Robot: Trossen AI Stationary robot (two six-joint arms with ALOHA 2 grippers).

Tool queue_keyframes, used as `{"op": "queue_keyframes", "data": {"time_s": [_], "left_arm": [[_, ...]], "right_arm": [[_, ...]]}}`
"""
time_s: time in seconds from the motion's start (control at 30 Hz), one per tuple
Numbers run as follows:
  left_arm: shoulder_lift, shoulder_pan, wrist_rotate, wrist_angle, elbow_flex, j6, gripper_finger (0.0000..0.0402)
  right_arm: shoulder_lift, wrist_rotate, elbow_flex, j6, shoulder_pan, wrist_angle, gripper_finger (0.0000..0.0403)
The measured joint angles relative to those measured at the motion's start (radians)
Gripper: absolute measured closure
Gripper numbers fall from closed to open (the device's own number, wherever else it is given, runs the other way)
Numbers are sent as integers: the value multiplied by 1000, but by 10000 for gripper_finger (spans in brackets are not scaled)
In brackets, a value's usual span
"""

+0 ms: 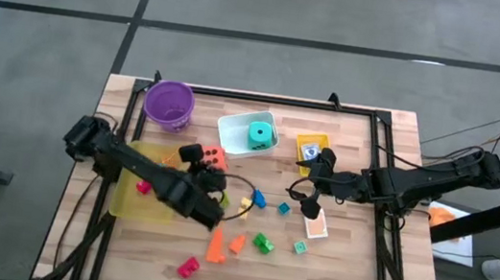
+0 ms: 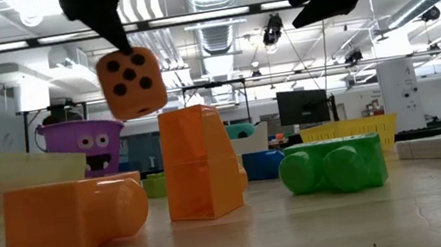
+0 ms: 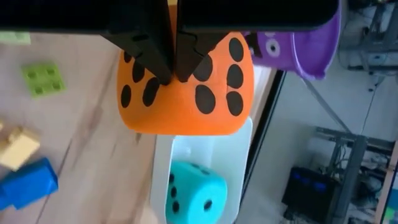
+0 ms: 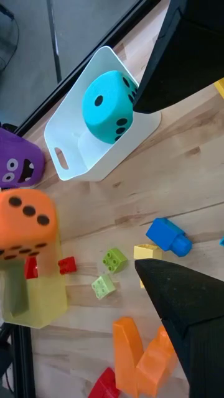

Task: Pick & Place Toys
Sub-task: Put the orange dice into the white bin

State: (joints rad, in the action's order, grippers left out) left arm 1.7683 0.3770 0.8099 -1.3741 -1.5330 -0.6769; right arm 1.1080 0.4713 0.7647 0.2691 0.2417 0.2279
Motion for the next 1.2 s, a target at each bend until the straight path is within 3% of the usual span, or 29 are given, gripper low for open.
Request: {"op": "queue_keyframes", "data": {"time_s": [0.53,0.97,1.2], "left_arm": [[-11,-258,10,298,0,460,401],[-45,-288,-32,333,0,501,401],[-45,-287,-216,383,0,544,401]], "right_arm": [[0,0,0,0,0,0,4],[0,0,0,0,0,0,4],[0,0,0,0,0,0,4]]}}
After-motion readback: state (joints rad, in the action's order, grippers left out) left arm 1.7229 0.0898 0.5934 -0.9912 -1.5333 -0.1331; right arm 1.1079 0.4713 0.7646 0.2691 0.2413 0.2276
